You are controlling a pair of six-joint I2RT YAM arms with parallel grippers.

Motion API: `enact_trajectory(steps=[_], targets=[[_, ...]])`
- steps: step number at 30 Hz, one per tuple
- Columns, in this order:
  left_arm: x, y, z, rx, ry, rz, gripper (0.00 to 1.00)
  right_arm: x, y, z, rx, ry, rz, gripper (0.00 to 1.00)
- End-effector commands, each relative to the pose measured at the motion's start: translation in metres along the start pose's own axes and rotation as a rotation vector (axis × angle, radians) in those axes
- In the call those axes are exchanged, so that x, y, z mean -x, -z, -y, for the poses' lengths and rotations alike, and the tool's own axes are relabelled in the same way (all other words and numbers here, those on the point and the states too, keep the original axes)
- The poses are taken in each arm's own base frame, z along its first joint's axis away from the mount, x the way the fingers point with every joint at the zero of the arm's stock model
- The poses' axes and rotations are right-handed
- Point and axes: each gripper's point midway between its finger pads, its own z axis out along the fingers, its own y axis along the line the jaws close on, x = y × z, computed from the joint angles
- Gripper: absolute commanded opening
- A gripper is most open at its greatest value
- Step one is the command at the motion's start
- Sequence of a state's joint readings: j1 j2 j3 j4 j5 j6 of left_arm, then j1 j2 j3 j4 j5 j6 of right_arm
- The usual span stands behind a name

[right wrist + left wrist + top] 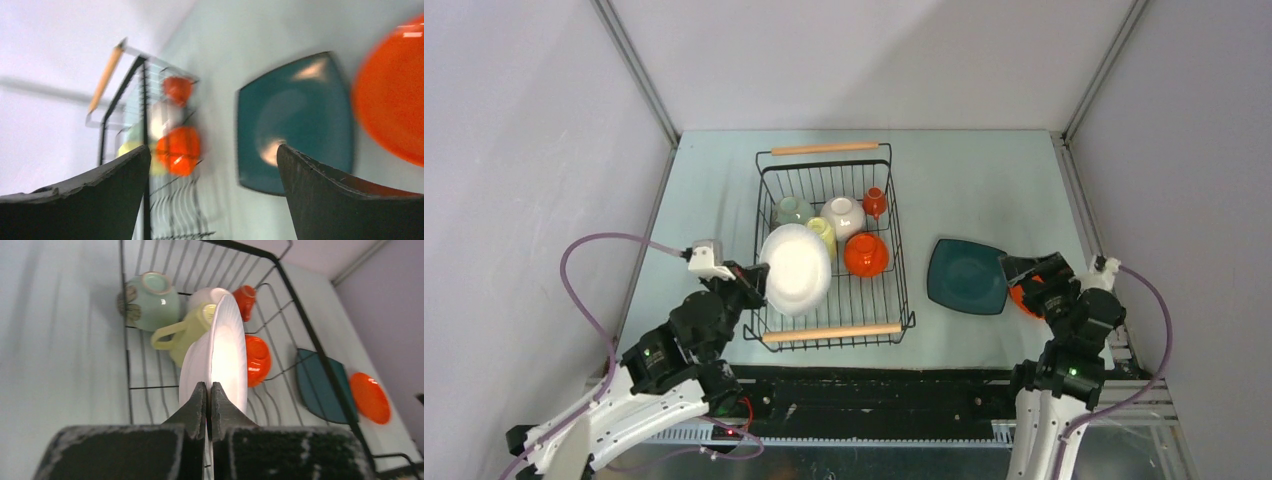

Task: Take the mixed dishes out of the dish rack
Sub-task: Pick up the plate from the dish rack.

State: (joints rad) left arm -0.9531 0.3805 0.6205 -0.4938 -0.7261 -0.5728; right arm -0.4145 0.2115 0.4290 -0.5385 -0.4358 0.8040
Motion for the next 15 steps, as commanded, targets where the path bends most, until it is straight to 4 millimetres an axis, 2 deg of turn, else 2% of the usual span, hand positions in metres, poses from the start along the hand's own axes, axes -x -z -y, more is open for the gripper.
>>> enact_trajectory(steps=[1, 4, 6, 8, 9, 10, 11, 12, 14, 15], targets=[[0.045, 0.014, 0.048, -0.25, 0.199, 0.136, 0.0, -0.016, 0.026, -0.099, 0.486, 0.146, -0.161, 0.99], [0.049, 0.021, 0.063, -0.345, 0.226, 0.142, 0.0, -0.031, 0.042, -0.135, 0.658, 0.204, -0.204, 0.99], [0.05, 0.025, 0.071, -0.394, 0.23, 0.143, 0.0, -0.041, 0.045, -0.146, 0.718, 0.251, -0.23, 1.0], [0.049, 0.026, 0.077, -0.425, 0.227, 0.134, 0.0, -0.066, 0.059, -0.169, 0.851, 0.306, -0.307, 1.0], [0.05, 0.026, 0.08, -0.435, 0.228, 0.13, 0.0, -0.074, 0.056, -0.176, 0.893, 0.336, -0.326, 0.99], [0.05, 0.028, 0.085, -0.459, 0.23, 0.125, 0.0, -0.086, 0.07, -0.191, 0.989, 0.357, -0.363, 0.99], [0.05, 0.029, 0.088, -0.471, 0.23, 0.12, 0.0, -0.099, 0.064, -0.193, 0.995, 0.385, -0.408, 0.98], [0.05, 0.031, 0.092, -0.497, 0.232, 0.118, 0.0, -0.11, 0.075, -0.204, 1.053, 0.401, -0.452, 0.97], [0.05, 0.034, 0.099, -0.533, 0.231, 0.109, 0.0, -0.136, 0.062, -0.212, 1.033, 0.447, -0.535, 0.95], [0.05, 0.034, 0.101, -0.541, 0.232, 0.105, 0.0, -0.141, 0.059, -0.215, 1.03, 0.477, -0.541, 0.94]])
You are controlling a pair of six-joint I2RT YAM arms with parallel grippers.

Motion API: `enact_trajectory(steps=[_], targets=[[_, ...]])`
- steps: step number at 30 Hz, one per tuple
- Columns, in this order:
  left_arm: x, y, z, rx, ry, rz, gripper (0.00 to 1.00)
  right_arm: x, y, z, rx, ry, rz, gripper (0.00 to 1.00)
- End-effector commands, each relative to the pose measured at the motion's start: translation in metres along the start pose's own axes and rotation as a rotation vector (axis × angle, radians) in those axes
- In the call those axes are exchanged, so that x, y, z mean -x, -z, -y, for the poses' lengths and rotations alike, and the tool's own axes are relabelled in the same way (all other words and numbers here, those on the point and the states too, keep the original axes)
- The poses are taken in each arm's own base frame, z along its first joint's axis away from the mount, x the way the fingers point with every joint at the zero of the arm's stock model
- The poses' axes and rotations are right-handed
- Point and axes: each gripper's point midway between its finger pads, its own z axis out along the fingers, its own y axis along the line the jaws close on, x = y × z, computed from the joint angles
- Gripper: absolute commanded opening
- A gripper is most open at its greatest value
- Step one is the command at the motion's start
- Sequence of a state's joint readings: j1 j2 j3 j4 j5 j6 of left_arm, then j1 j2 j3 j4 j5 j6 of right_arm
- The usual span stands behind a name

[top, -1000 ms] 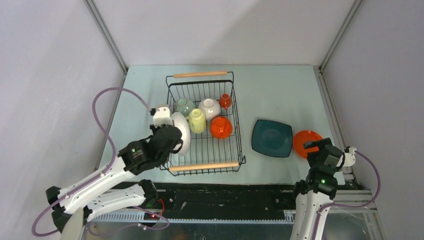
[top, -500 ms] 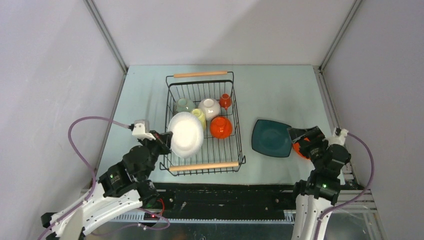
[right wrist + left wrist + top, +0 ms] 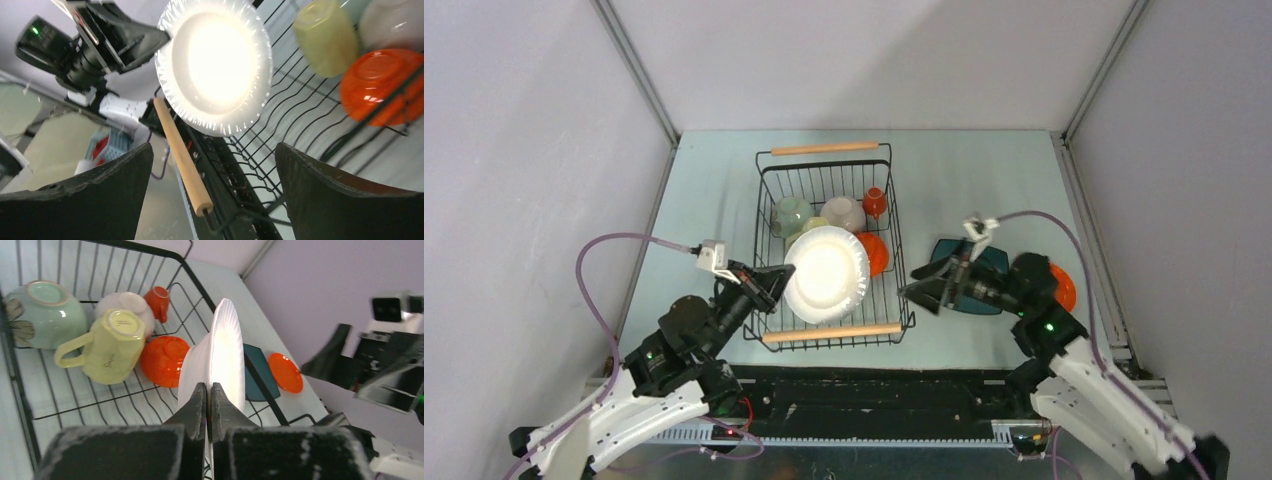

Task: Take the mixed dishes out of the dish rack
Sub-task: Pick up the plate from the dish rack, then place the plate at the center of the board.

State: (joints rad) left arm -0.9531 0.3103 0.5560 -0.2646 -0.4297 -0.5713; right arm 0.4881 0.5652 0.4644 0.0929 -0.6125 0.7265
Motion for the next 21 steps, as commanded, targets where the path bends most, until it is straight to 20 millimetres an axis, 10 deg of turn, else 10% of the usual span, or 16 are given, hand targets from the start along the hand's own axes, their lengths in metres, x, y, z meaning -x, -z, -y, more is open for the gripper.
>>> enact_trajectory(steps=[1, 12, 21], targets=[[0.037, 0.004, 0.05, -0.211, 0.088, 0.095, 0.0, 0.018, -0.044, -0.021, 0.056, 0.166, -0.023, 0.92], [0.031, 0.009, 0.072, -0.334, 0.103, 0.066, 0.0, 0.007, -0.09, -0.015, 0.105, 0.106, -0.125, 0.72], [0.032, 0.006, 0.078, -0.353, 0.107, 0.064, 0.0, -0.001, -0.091, -0.027, 0.161, 0.059, -0.167, 0.03]])
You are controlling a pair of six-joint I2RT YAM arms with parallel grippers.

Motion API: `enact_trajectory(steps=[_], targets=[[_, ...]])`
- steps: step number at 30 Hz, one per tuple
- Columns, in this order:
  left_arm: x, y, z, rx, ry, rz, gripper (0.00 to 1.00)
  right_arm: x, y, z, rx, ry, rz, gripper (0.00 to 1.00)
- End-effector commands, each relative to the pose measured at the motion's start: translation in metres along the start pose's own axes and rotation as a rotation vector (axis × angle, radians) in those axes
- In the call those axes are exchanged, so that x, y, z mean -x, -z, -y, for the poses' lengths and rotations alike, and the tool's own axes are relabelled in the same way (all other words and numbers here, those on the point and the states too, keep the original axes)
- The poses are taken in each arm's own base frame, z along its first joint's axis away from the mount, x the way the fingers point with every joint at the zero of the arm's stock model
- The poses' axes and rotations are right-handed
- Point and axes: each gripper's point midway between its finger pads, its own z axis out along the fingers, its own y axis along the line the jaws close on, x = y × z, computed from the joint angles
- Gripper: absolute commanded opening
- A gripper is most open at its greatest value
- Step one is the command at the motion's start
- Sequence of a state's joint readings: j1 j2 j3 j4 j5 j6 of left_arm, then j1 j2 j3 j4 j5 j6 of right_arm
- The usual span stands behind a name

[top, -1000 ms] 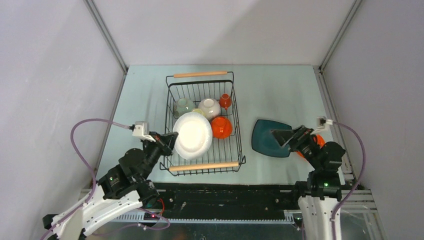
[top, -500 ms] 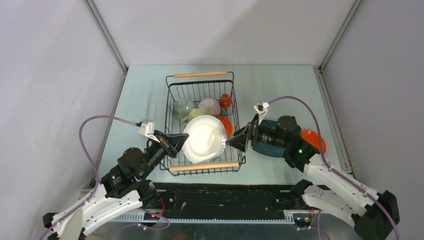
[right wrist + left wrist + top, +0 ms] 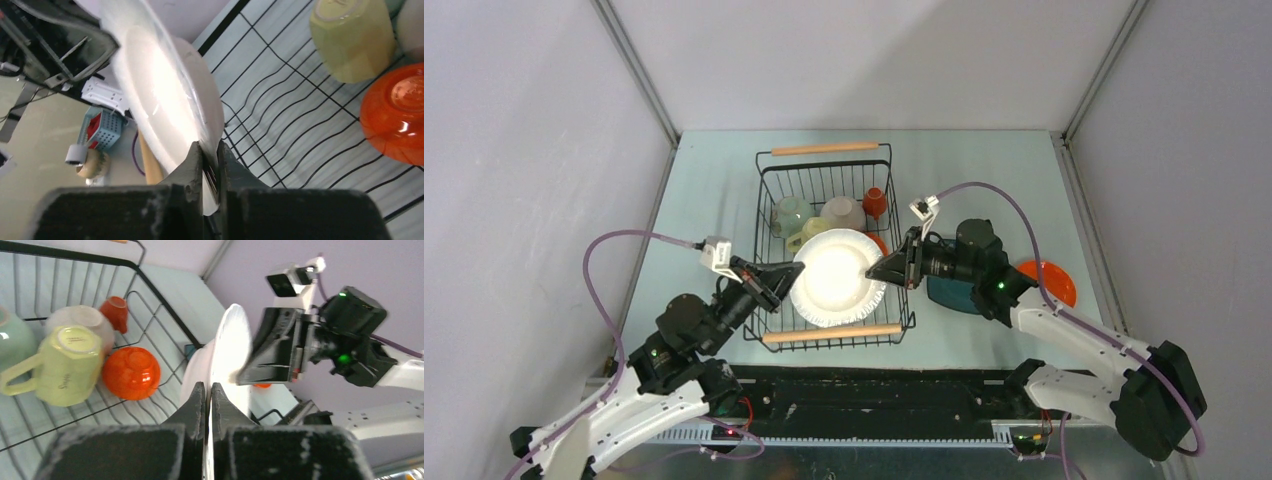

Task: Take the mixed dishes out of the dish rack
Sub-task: Place the plate at the center of the board.

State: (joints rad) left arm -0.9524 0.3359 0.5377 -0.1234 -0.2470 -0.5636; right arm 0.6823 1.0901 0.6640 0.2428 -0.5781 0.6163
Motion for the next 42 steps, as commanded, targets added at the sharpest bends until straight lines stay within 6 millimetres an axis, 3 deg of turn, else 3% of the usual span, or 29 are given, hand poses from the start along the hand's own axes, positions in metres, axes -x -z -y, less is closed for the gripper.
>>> enact_trajectory(steps=[1, 2, 3, 4, 5, 6, 8, 13, 17, 24, 28, 33, 42], targets=[[0.032, 0.001, 0.038, -0.145, 0.075, 0.087, 0.0, 0.027, 0.002, -0.043, 0.141, 0.042, 0.056, 0.0], [0.03, 0.0, 0.033, -0.119, 0.076, 0.081, 0.0, 0.028, 0.003, -0.045, 0.147, 0.04, 0.058, 0.0], [0.032, -0.001, 0.032, -0.105, 0.083, 0.081, 0.11, 0.03, 0.005, -0.05, 0.159, 0.039, 0.067, 0.0], [0.03, -0.001, 0.024, -0.061, 0.082, 0.072, 0.46, 0.035, 0.008, -0.054, 0.168, 0.047, 0.086, 0.0], [0.034, -0.002, 0.021, -0.032, 0.087, 0.08, 0.65, 0.038, 0.01, -0.057, 0.172, 0.044, 0.099, 0.0], [0.029, -0.002, 0.016, -0.004, 0.079, 0.056, 0.91, 0.044, 0.013, -0.062, 0.172, 0.052, 0.126, 0.0], [0.031, -0.001, 0.013, 0.026, 0.075, 0.049, 0.99, 0.057, 0.02, -0.068, 0.158, 0.064, 0.172, 0.0], [0.034, 0.004, 0.002, 0.085, 0.074, 0.054, 1.0, 0.091, 0.045, -0.067, 0.033, 0.079, 0.33, 0.0], [0.035, 0.013, -0.016, 0.17, 0.077, 0.068, 1.0, 0.118, 0.085, -0.035, -0.196, 0.028, 0.502, 0.0], [0.038, 0.029, -0.048, 0.321, 0.091, 0.125, 1.0, 0.122, 0.161, 0.029, -0.472, -0.116, 0.649, 0.0], [0.033, 0.032, -0.067, 0.411, 0.074, 0.13, 1.0, 0.104, 0.209, 0.087, -0.709, -0.27, 0.728, 0.0], [0.025, 0.031, -0.078, 0.472, 0.034, 0.096, 1.0, 0.067, 0.231, 0.133, -0.799, -0.435, 0.744, 0.0], [0.015, 0.029, -0.086, 0.505, -0.013, 0.068, 1.0, 0.01, 0.224, 0.186, -0.774, -0.621, 0.652, 0.0]])
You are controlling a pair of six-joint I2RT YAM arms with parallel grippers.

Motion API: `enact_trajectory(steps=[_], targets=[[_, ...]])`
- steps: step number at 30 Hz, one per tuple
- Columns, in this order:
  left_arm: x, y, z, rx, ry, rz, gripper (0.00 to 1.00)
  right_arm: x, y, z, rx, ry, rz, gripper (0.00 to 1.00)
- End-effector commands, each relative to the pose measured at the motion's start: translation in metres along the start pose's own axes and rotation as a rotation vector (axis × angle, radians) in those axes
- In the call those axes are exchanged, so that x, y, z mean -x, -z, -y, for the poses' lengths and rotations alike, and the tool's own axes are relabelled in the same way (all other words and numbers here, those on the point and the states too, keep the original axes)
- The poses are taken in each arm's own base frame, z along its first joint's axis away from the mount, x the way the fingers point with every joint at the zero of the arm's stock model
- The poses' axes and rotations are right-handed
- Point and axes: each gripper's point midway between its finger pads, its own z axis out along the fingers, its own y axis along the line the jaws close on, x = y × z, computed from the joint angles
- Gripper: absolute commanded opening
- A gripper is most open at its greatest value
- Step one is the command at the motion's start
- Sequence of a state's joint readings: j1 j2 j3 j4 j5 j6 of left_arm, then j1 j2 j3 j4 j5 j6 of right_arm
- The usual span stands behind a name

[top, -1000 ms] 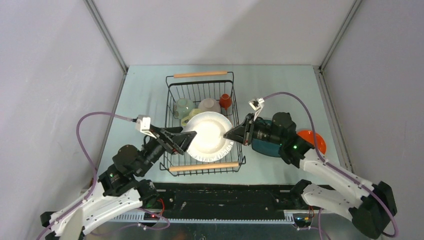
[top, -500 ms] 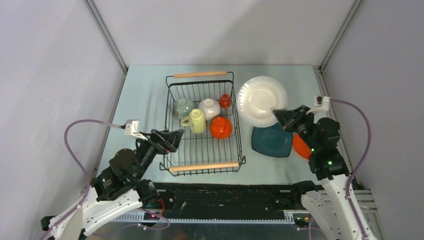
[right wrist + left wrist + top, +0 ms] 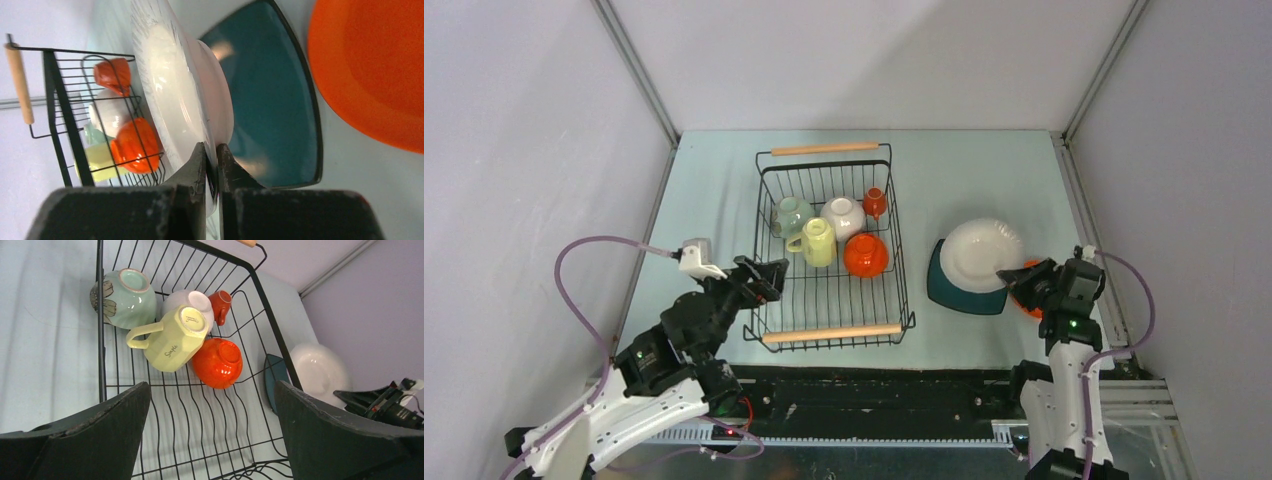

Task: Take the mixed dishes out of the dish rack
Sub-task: Place the plate at the center of the board.

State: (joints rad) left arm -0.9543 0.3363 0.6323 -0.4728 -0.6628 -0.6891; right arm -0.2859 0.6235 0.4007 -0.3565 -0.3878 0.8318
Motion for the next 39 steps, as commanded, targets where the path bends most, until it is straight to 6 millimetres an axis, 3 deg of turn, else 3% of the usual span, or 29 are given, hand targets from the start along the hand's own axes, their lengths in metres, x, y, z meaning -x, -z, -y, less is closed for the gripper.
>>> enact_trajectory(steps=[1, 11, 23, 31, 39], targets=[[0.002, -0.003, -0.006, 0.035, -0.024, 0.019, 1.0, 0.005, -0.004, -0.022, 0.162, -0.003, -0.012, 0.0], [-0.005, -0.008, -0.004, 0.034, -0.057, 0.003, 1.0, -0.007, -0.024, 0.007, 0.093, -0.043, -0.065, 0.0], [-0.012, -0.012, -0.001, 0.03, -0.071, -0.026, 1.0, -0.018, -0.034, 0.03, 0.033, -0.065, -0.096, 0.0], [-0.02, -0.017, 0.0, 0.048, -0.091, -0.062, 1.0, -0.024, -0.032, 0.045, -0.015, -0.057, -0.089, 0.11], [-0.031, -0.032, 0.024, -0.011, -0.178, -0.126, 1.0, -0.022, -0.024, 0.047, -0.033, -0.027, -0.057, 0.26]])
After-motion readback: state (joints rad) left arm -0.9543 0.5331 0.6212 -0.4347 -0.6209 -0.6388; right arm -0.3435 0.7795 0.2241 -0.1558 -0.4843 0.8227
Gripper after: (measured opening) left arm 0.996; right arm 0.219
